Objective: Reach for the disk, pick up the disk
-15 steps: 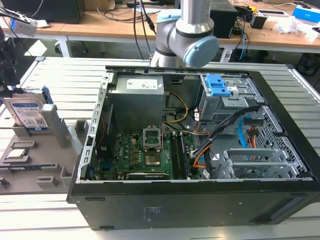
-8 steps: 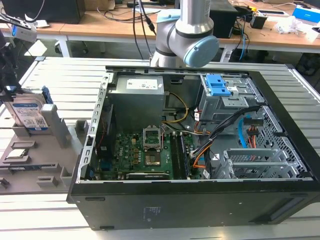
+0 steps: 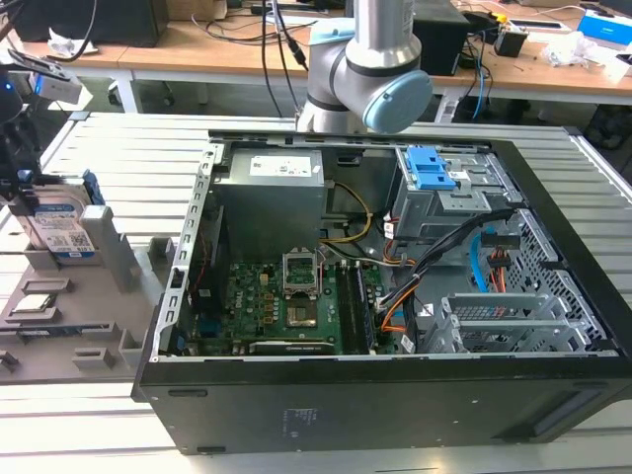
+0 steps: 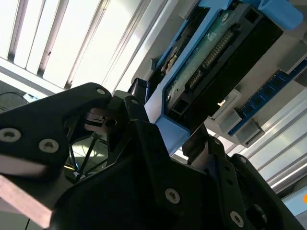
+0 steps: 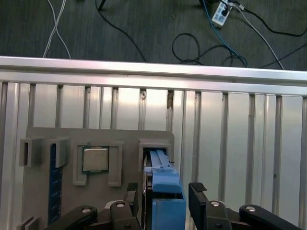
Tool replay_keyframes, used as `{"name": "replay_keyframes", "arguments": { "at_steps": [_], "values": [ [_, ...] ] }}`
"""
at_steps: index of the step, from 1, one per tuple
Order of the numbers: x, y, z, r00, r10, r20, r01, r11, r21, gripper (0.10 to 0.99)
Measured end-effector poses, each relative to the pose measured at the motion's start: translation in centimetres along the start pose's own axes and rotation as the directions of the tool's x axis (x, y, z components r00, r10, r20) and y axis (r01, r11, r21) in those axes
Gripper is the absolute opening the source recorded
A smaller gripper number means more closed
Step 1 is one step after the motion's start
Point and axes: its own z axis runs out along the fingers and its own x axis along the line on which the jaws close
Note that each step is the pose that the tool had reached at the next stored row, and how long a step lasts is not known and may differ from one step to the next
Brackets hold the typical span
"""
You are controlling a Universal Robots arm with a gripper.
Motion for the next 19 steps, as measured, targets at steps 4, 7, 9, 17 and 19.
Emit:
{"name": "replay_keyframes", "arguments": {
  "at_steps": [4,7,9,17,19],
  "values": [
    [-0.01,-0.04,0.06,1.0000,0.000,-0.0010,0.000,1.0000,0.000,0.541],
    [0.00,-0.07,0.06,1.0000,0.000,-0.0011,0.000,1.0000,0.000,0.529],
    [0.00,-0.08,0.05,1.0000,0.000,-0.0012,0.000,1.0000,0.000,0.463],
    [0.00,-0.13,0.05,1.0000,0.000,-0.0011,0.000,1.0000,0.000,0.369],
    [0.00,-0.14,0.05,1.0000,0.000,-0.0010,0.000,1.0000,0.000,0.369]
  ]
}}
